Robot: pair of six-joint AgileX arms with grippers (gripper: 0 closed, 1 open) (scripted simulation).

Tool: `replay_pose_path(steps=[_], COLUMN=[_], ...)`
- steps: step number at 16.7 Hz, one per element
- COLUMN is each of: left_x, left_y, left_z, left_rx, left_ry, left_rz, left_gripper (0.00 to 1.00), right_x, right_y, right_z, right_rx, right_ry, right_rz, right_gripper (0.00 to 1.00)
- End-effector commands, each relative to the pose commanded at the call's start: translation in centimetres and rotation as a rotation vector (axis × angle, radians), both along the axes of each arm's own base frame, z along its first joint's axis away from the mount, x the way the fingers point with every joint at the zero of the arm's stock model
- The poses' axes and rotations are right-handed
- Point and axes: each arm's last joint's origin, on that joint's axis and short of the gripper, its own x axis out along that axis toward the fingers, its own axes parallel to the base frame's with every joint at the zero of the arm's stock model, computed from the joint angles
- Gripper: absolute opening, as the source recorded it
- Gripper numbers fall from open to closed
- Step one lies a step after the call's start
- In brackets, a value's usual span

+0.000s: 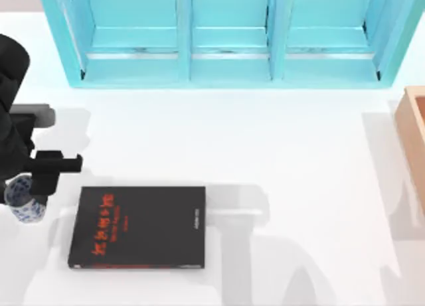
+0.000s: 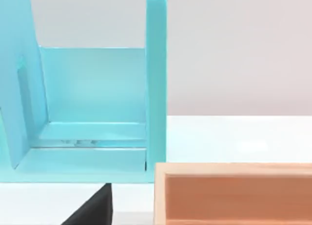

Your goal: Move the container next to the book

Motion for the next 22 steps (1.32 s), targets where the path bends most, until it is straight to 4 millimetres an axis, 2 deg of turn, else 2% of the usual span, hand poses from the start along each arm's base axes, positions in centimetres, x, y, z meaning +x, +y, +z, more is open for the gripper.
replay_pose_path(steps=[5, 18, 22], left_x=[-0.08, -0.08, -0.08], left_y=[0.00, 0.00, 0.00], left_z=[-0.56, -0.56, -0.56], left_rx=[0.001, 0.001, 0.001], left_ry=[0.009, 0.009, 0.009], left_rz=[0.000, 0.000, 0.000], left_gripper=[0.00, 0.98, 1.00], right_x=[0.00, 0.00, 0.00], right_y=[0.00, 0.00, 0.00], right_z=[0.00, 0.00, 0.00], right_rx=[0.000, 0.000, 0.000], right_ry=[0.000, 0.000, 0.000], right_rz=[0.000, 0.000, 0.000], right_gripper=[1.00, 1.00, 1.00])
